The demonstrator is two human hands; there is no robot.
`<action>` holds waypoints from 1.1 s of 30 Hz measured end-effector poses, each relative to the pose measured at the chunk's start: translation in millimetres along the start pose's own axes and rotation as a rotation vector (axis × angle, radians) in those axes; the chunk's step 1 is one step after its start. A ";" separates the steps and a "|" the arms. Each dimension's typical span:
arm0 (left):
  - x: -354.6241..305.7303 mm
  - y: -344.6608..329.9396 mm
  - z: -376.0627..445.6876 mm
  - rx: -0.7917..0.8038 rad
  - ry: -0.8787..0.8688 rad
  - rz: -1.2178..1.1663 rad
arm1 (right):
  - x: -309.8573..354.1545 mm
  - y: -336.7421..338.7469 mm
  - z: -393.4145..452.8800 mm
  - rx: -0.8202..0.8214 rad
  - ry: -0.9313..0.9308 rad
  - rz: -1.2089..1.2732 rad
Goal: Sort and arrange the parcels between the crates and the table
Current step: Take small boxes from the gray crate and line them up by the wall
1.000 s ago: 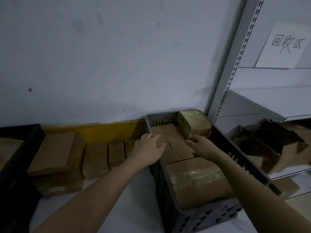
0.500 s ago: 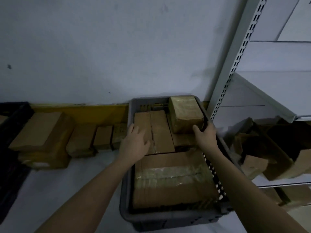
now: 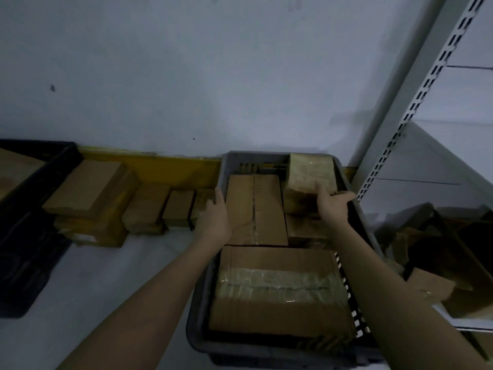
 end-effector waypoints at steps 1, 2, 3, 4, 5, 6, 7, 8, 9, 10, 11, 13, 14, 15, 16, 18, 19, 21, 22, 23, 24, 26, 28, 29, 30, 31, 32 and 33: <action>0.7 -0.5 0.9 -0.002 -0.004 -0.010 | -2.5 -0.4 2.5 -0.007 -0.032 0.026; 0.6 -0.1 1.5 -0.005 -0.012 -0.026 | -4.2 -1.0 3.6 -0.007 -0.040 0.038; 0.3 0.4 2.0 -0.009 -0.021 -0.046 | -4.7 -2.2 4.3 0.006 -0.029 0.047; -0.2 0.9 2.2 -0.009 -0.028 -0.066 | -4.7 -3.3 4.9 0.023 -0.015 0.047; -0.8 1.0 1.9 -0.008 -0.032 -0.078 | -7.7 -4.6 7.7 0.033 -0.014 0.051; -1.4 1.4 1.0 -0.007 -0.033 -0.080 | -8.2 -5.4 7.5 0.047 -0.026 0.067; -2.1 1.7 0.1 -0.007 -0.034 -0.077 | -9.2 -5.9 8.2 0.061 -0.037 0.096; -2.7 2.2 -0.9 -0.008 -0.034 -0.076 | -9.3 -5.9 8.9 0.072 -0.033 0.101; -3.3 2.8 -1.6 -0.009 -0.035 -0.074 | -9.0 -5.4 9.4 0.074 -0.024 0.102; -3.6 3.5 -1.7 -0.008 -0.034 -0.071 | -8.6 -5.1 9.2 0.074 -0.005 0.106; -3.5 3.9 -1.6 -0.007 -0.032 -0.067 | -10.2 -4.3 10.0 0.060 0.012 0.116; -2.9 3.9 -1.7 -0.002 -0.027 -0.066 | -11.2 -2.3 4.8 0.036 0.034 0.122; -2.4 3.6 -1.8 -0.002 -0.026 -0.065 | -11.3 -0.8 1.9 0.028 0.037 0.127; -2.2 2.9 -1.5 -0.005 -0.028 -0.063 | -12.9 0.6 0.3 0.027 0.031 0.140; -1.9 2.0 -0.8 -0.009 -0.033 -0.059 | -12.1 2.5 -3.0 0.034 0.030 0.172; -0.7 0.8 1.1 -0.015 -0.036 -0.043 | -8.6 8.0 -5.5 0.036 0.048 0.231; -0.3 0.9 1.4 -0.013 -0.035 -0.038 | -4.3 10.0 -7.4 0.035 0.055 0.255; -0.7 2.6 -0.1 -0.005 -0.032 -0.039 | 7.5 11.8 -10.5 0.049 0.073 0.295; -1.2 3.9 -0.9 -0.003 -0.030 -0.045 | 14.2 11.1 -12.5 0.064 0.089 0.318; -1.5 4.8 -1.2 0.003 -0.030 -0.057 | 22.6 9.2 -16.9 0.088 0.098 0.352; -1.4 5.5 -0.8 0.019 -0.032 -0.082 | 30.6 5.1 -21.3 0.124 0.107 0.385; 1.8 5.5 1.0 0.100 -0.060 -0.183 | 44.1 -7.0 -30.9 0.220 0.132 0.440; 7.7 13.2 -0.4 0.190 -0.102 -0.312 | 53.8 -20.7 -40.5 0.283 0.152 0.455; 13.7 21.4 -1.7 0.196 -0.112 -0.324 | 58.2 -27.8 -45.6 0.299 0.153 0.463; 22.1 31.6 -1.9 0.171 -0.112 -0.303 | 62.1 -36.1 -50.5 0.322 0.146 0.475; 32.5 43.6 -1.2 0.118 -0.112 -0.274 | 65.9 -46.0 -56.4 0.347 0.133 0.488; 43.2 57.6 -0.3 0.052 -0.121 -0.255 | 70.1 -56.5 -63.4 0.371 0.119 0.497; 54.5 72.2 0.1 -0.011 -0.134 -0.239 | 73.8 -67.7 -70.4 0.390 0.100 0.505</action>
Point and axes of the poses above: each hand's wrist, its own z-axis towards the middle knuckle, its own y-axis out of the back of the hand, x = y × z, the point moved 7 cm from there along z, towards the middle knuckle, and after that the axes turned 7 degrees about y, right-handed, at the moved point
